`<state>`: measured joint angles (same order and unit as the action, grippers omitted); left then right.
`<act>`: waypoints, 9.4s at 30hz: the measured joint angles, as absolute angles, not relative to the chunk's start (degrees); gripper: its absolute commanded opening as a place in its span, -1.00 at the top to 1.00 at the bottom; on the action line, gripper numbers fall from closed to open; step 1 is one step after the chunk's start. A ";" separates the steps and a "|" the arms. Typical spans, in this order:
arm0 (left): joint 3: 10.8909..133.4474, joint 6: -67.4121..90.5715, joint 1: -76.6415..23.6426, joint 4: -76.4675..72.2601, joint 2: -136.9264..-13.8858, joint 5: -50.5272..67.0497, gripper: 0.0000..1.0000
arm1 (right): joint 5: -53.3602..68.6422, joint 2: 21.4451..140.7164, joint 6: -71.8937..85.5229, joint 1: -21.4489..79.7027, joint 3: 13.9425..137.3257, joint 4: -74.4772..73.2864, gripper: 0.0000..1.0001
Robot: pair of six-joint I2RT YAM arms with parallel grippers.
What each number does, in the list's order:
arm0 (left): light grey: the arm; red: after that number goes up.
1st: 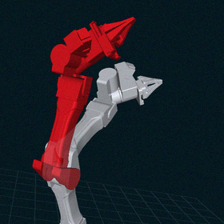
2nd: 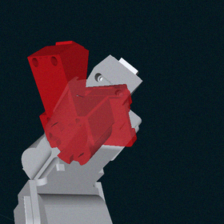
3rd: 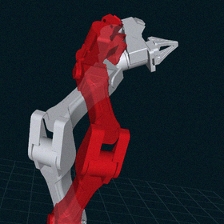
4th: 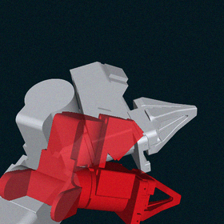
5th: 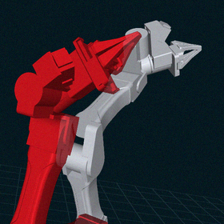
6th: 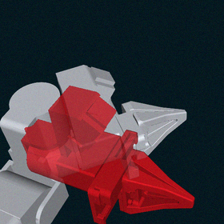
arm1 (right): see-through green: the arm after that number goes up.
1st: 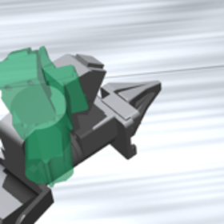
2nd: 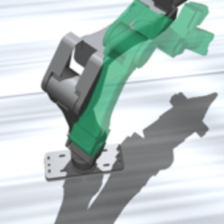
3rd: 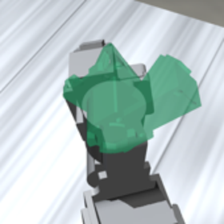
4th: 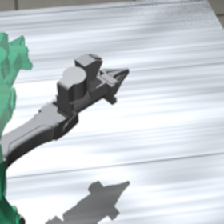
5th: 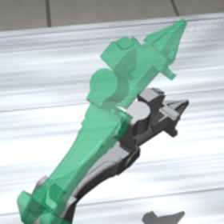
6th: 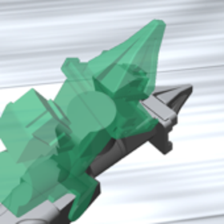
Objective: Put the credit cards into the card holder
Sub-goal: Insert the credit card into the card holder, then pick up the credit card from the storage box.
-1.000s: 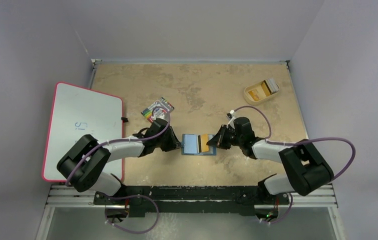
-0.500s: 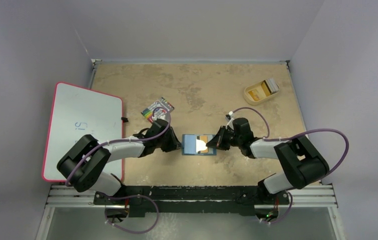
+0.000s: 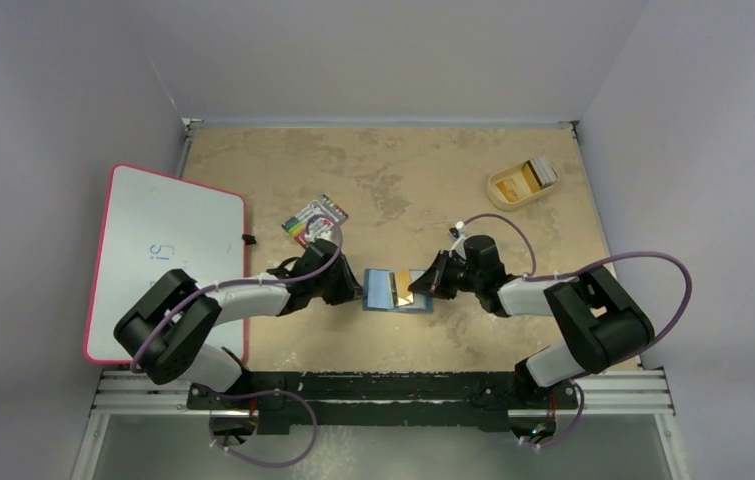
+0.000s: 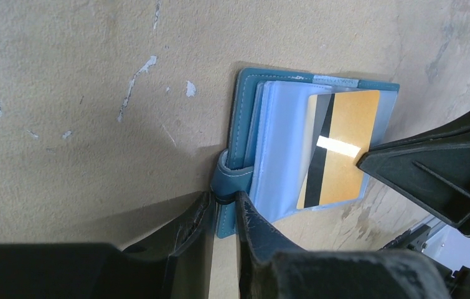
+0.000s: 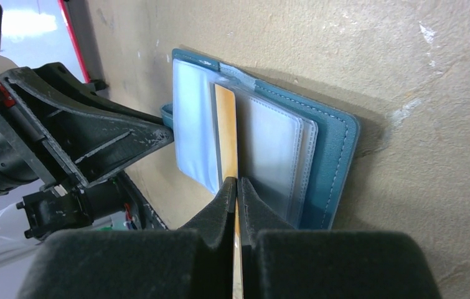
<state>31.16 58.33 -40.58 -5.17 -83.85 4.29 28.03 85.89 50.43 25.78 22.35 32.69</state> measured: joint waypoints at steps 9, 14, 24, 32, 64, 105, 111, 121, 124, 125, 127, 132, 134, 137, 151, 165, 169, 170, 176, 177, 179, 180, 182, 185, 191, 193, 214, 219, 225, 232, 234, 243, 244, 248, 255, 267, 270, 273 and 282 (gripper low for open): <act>31.14 59.46 -41.50 -5.08 -83.85 4.14 0.67 | 27.44 85.86 52.38 25.89 20.58 36.03 1.00; 31.11 59.44 -41.69 -5.08 -83.85 4.08 0.70 | 27.09 85.01 52.88 25.93 20.27 36.14 1.00; 31.11 59.44 -41.78 -4.86 -84.01 3.77 0.82 | 26.22 81.71 49.56 25.98 21.93 31.11 1.00; 31.11 59.46 -41.82 -4.71 -84.01 3.75 0.84 | 25.47 85.25 50.65 26.00 21.26 36.10 1.00; 32.69 58.46 -42.15 -0.67 -83.37 -0.25 0.85 | 24.27 91.85 46.30 32.99 29.93 31.20 0.38; 49.08 39.07 -42.13 29.80 -55.99 -13.32 -0.31 | -26.39 104.68 -1.17 15.09 81.69 -7.53 -0.12; 49.08 36.80 -42.13 33.04 -55.68 -14.13 -0.32 | -33.47 111.44 -6.85 11.92 84.31 -9.41 -0.17; 49.08 35.73 -42.13 34.76 -52.77 -15.73 -0.33 | -38.76 116.11 -12.58 3.51 86.63 -10.66 -0.25; 49.08 35.70 -42.13 35.00 -52.40 -15.88 -0.33 | -39.53 116.18 -13.21 2.09 87.90 -10.63 -0.25; 49.08 35.68 -42.13 35.05 -52.34 -15.92 -0.33 | -39.53 116.31 -13.41 1.89 88.53 -10.66 -0.25; 49.08 35.66 -42.13 35.14 -52.16 -16.08 -0.33 | -39.46 116.97 -13.72 1.87 90.15 -10.70 -0.25; 49.10 35.31 -42.13 35.38 -51.33 -16.73 -0.33 | -38.85 119.04 -14.26 1.83 92.75 -10.79 -0.25; 49.10 35.31 -42.13 35.44 -51.03 -16.80 -0.33 | -38.68 120.01 -14.55 1.78 92.90 -10.87 -0.25; 49.10 35.31 -42.13 35.48 -50.74 -16.95 -0.34 | -37.82 121.49 -14.83 1.39 93.10 -11.11 -0.25; 49.12 35.29 -42.13 35.53 -50.70 -17.67 -0.34 | -37.52 125.36 -17.45 -0.73 96.12 -11.33 -0.16; 49.17 35.29 -42.13 35.70 -50.28 -18.48 -0.34 | -36.01 126.74 -17.87 -1.08 97.69 -11.40 0.00; 49.17 35.29 -42.13 35.73 -50.22 -18.50 -0.34 | -35.88 126.85 -17.87 -1.08 97.73 -11.42 0.09; 49.17 35.29 -42.13 35.73 -50.22 -18.50 -0.34 | -35.86 126.85 -17.87 -1.08 97.76 -11.42 0.12; 49.17 35.29 -42.13 35.73 -50.22 -18.50 -0.34 | -35.42 126.85 -17.87 -1.08 97.86 -11.49 0.29; 49.17 35.29 -42.13 35.73 -50.22 -18.50 -0.34 | -35.31 126.85 -17.89 -1.08 97.91 -11.57 0.31; 49.17 35.29 -42.13 35.73 -50.22 -18.50 -0.34 | -35.11 126.85 -17.91 -1.08 98.13 -11.81 0.34; 49.17 35.29 -42.13 35.73 -50.22 -18.50 -0.34 | -35.03 126.85 -17.91 -1.08 98.28 -11.88 0.37; 49.17 35.29 -42.13 35.73 -50.22 -18.50 -0.34 | -35.00 126.85 -17.89 -1.08 98.56 -11.90 0.42; 49.17 35.29 -42.13 35.73 -50.24 -18.50 -0.34 | -34.96 126.85 -17.91 -1.08 98.70 -11.97 0.47; 49.17 35.29 -42.13 35.73 -50.22 -18.50 -0.34 | -34.48 126.85 -17.76 -1.08 99.13 -13.08 0.68; 49.17 35.29 -42.13 35.73 -50.24 -18.50 -0.34 | -33.89 126.82 -17.39 -1.08 99.63 -13.91 0.76; 49.17 35.57 -42.13 35.73 -50.98 -18.50 -0.33 | -16.45 115.24 -4.51 -0.82 99.57 -24.25 1.00; 49.15 38.22 -42.13 34.94 -51.03 -18.76 -0.33 | -6.76 102.74 2.74 0.23 90.72 -22.63 1.00; 48.10 43.62 -42.13 29.91 -53.01 -17.61 -0.31 | 7.90 88.55 12.14 5.06 75.18 -15.18 1.00; 45.30 50.87 -42.13 21.02 -56.23 -14.41 -0.27 | 22.76 77.73 24.77 17.21 56.18 -0.56 1.00; 44.03 52.99 -42.13 17.28 -56.01 -13.82 -0.24 | 26.17 74.83 28.51 18.72 51.66 3.68 1.00; 38.57 58.74 -42.13 2.46 -52.18 -10.74 -0.24 | 37.01 65.58 46.26 20.75 36.23 27.09 1.00; 38.39 59.18 -42.13 0.78 -52.01 -10.00 -0.24 | 37.58 64.86 48.27 20.75 34.96 29.50 1.00; 38.02 60.66 -42.13 -6.57 -52.53 -5.98 -0.24 | 40.38 64.34 55.79 20.73 32.05 39.48 1.00; 37.60 63.51 -42.13 -18.65 -58.37 1.02 -0.11 | 44.27 64.29 65.54 20.75 29.43 52.29 1.00; 36.60 67.99 -42.15 -29.87 -62.57 6.61 1.00 | 46.06 64.03 68.49 20.80 28.49 55.46 0.74; 36.60 67.88 -42.15 -28.47 -62.54 6.20 1.00 | 45.95 64.03 65.84 20.84 28.60 52.10 0.42; 36.60 67.05 -42.15 -25.10 -62.54 4.91 1.00 | 44.82 63.99 60.16 20.93 29.39 44.14 0.18; 36.42 63.90 -42.15 -15.16 -68.86 2.87 1.00 | 33.80 64.53 42.44 20.95 32.60 20.29 0.01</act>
<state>36.42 63.90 -42.15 -15.16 -68.86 2.87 33.80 64.53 42.44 20.95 32.60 20.29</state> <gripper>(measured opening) 0.009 0.514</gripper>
